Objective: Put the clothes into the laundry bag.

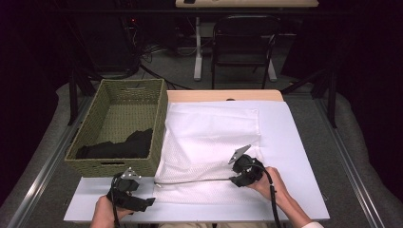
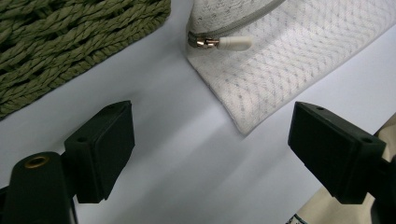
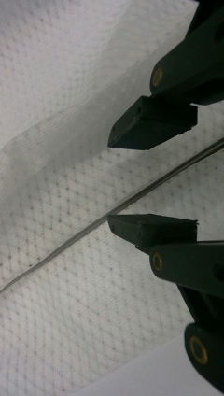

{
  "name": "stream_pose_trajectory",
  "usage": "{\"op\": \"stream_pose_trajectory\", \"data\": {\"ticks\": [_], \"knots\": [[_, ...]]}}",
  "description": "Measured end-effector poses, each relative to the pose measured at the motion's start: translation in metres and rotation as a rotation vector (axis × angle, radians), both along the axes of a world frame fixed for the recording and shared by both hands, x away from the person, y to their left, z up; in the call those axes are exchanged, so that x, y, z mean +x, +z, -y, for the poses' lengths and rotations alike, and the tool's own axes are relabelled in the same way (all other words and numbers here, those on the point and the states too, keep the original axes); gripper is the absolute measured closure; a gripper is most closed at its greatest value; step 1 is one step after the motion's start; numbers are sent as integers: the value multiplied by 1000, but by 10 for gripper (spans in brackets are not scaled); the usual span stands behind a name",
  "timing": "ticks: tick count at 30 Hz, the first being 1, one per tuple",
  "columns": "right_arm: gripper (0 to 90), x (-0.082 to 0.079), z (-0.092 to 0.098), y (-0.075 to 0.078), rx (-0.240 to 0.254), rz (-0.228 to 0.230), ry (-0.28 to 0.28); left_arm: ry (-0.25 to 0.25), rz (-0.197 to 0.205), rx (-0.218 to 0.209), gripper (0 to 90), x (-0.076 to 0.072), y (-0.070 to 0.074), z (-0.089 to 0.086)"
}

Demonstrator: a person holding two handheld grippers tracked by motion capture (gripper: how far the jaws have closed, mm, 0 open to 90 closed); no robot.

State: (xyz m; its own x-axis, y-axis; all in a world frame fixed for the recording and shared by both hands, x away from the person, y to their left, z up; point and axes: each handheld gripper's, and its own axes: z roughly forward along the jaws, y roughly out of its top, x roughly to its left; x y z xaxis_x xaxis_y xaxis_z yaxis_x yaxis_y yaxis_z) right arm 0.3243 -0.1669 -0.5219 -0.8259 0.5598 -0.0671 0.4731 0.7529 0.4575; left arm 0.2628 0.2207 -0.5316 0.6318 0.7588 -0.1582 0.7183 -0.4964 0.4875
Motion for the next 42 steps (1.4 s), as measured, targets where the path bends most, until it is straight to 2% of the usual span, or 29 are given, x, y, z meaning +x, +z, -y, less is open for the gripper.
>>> {"op": "stream_pose_trajectory", "data": {"ticks": [5, 11, 13, 15, 16, 19, 20, 28, 36, 38, 42], "knots": [[614, 2, -10, -5, -20, -10, 22, -2, -3, 0, 146, 1, -1, 0], [736, 3, -18, -8, -56, -9, 36, -6, -6, 4, 145, 1, -1, 0], [779, 3, -18, -8, -57, -12, 34, -4, -7, 2, 145, 1, -1, 0], [779, 2, -18, -8, -56, -8, 36, -4, -7, 2, 145, 1, -1, 0], [818, 2, -18, -8, -56, -8, 36, -4, -7, 2, 145, 1, -1, 0], [818, 2, -18, -8, -56, -8, 36, -6, -3, 5, 145, 1, 0, 0], [895, 0, -19, -5, -60, 14, 41, -3, -2, 2, 145, 1, 0, 0], [895, -1, -15, 3, -30, 49, 23, -4, 0, 7, 146, 1, 0, -1], [894, 5, -22, 0, -73, 119, 13, -6, 4, 9, 146, 1, 0, -1], [893, 6, -23, -1, -76, 120, 14, 1, 0, 5, 146, 1, 0, -2], [876, 10, -23, -8, -87, 80, 15, 3, -2, 3, 146, 1, -1, -3]]}}
